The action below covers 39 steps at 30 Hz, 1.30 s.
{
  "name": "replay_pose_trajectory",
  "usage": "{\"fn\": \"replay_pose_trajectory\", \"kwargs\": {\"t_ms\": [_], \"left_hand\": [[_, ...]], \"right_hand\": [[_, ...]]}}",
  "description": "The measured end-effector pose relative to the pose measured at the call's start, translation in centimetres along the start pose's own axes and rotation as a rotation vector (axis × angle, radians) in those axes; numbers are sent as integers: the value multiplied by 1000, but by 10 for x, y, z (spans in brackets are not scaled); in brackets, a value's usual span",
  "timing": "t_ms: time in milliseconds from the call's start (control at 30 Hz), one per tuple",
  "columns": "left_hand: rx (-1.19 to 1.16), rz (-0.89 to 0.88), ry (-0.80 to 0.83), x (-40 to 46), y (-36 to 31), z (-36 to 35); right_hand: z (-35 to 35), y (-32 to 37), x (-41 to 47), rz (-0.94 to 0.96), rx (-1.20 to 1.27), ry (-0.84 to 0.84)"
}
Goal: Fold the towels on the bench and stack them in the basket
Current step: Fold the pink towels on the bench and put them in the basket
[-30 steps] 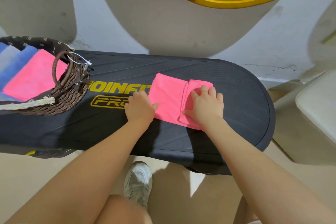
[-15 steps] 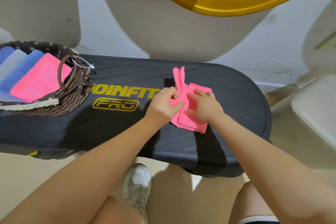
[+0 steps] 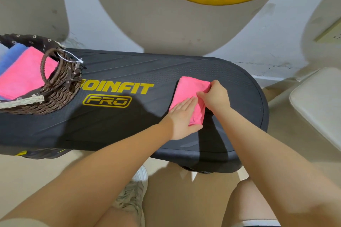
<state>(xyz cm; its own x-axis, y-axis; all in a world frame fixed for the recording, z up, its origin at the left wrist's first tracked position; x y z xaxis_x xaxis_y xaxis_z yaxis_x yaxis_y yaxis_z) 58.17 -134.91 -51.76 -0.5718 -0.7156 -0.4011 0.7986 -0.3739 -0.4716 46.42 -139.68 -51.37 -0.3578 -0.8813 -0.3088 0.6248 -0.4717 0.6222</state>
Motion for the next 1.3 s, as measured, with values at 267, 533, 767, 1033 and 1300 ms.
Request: {"fn": "replay_pose_trajectory", "kwargs": {"t_ms": [267, 533, 767, 1033, 1300], "left_hand": [[401, -94, 9, 0, -1, -25], [-722, 170, -8, -22, 34, 26], [-1053, 339, 39, -44, 45, 14], [-1717, 439, -160, -95, 98, 56], [-1889, 479, -302, -160, 145, 122]], "right_hand": [[-4, -28, 4, -129, 14, -64], [-21, -37, -33, -164, 297, 75], [-37, -2, -47, -167, 456, 152], [-37, 110, -88, 454, 81, 186], [-64, 231, -169, 1250, -499, 90]]}}
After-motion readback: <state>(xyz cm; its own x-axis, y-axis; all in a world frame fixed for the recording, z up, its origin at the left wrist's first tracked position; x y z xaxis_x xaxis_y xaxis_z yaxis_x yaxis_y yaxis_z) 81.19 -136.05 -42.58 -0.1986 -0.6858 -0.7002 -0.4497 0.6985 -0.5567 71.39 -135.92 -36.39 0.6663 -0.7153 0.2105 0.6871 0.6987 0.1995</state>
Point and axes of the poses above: each hand's wrist, its own x-axis towards the middle knuckle, its own z-axis out of the back of the hand, y = z × x, the point moved 10 cm from there along x, towards the middle knuckle, and after that the axes turned 5 degrees about z, right-handed, at the moved point
